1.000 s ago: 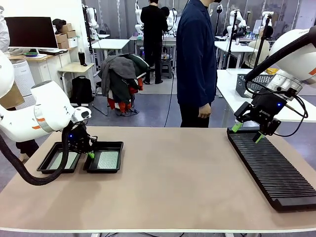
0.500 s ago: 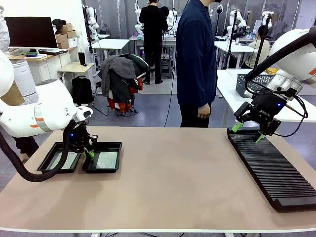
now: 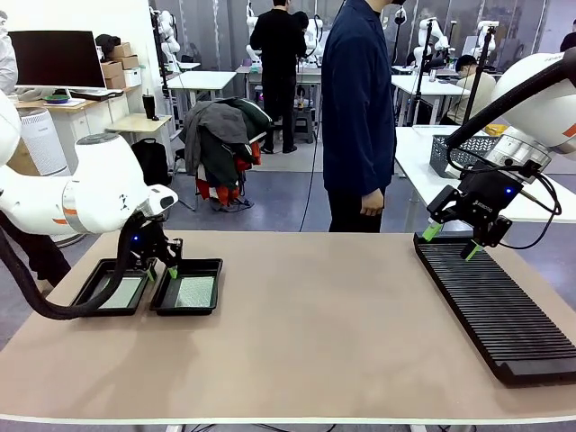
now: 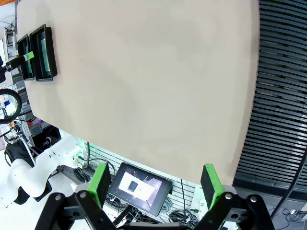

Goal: Inspect and transfer BCBs to ESD trays.
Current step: Pick up the ESD tray and place it on the left side of the table.

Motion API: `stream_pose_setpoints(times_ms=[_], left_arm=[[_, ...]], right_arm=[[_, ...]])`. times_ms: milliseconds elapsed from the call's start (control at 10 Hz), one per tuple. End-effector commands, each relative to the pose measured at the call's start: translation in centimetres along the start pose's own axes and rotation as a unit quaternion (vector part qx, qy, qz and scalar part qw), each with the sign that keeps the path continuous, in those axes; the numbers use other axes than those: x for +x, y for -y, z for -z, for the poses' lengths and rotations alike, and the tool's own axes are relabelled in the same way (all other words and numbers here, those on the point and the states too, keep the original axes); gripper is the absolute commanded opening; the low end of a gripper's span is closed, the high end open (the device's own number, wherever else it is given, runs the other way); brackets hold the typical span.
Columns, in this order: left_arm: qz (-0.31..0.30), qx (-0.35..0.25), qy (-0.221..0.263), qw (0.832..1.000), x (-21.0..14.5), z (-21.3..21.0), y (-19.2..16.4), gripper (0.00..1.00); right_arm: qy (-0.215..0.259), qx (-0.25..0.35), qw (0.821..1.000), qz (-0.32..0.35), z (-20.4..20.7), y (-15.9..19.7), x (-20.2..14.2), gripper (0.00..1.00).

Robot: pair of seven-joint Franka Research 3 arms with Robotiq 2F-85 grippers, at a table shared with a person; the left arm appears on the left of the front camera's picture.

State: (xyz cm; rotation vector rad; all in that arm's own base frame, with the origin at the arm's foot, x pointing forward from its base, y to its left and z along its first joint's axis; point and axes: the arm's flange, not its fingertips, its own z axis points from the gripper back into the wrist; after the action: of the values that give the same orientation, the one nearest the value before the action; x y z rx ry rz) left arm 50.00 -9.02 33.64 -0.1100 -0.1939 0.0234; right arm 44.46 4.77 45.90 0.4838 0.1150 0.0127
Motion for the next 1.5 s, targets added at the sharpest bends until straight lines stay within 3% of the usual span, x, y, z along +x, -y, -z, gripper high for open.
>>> stream_pose_setpoints(times_ms=[0,500,1000,1400], left_arm=[[0.007,0.041,0.008,0.999,-1.0,-2.3,1.6,0.61],[0.015,0.081,-0.011,0.997,-1.3,-9.9,1.3,1.0],[0.038,0.078,-0.019,0.996,-1.0,-13.9,2.4,1.0],[0.029,0.073,-0.013,0.997,-0.8,-14.2,2.7,1.0]], right_arm=[[0.009,0.0,1.0,0.01,0.1,-0.2,0.0,1.0],[0.009,0.0,1.0,0.01,0.1,-0.2,0.0,1.0],[0.009,0.0,1.0,0.01,0.1,-0.2,0.0,1.0],[0.009,0.0,1.0,0.01,0.1,-0.2,0.0,1.0]])
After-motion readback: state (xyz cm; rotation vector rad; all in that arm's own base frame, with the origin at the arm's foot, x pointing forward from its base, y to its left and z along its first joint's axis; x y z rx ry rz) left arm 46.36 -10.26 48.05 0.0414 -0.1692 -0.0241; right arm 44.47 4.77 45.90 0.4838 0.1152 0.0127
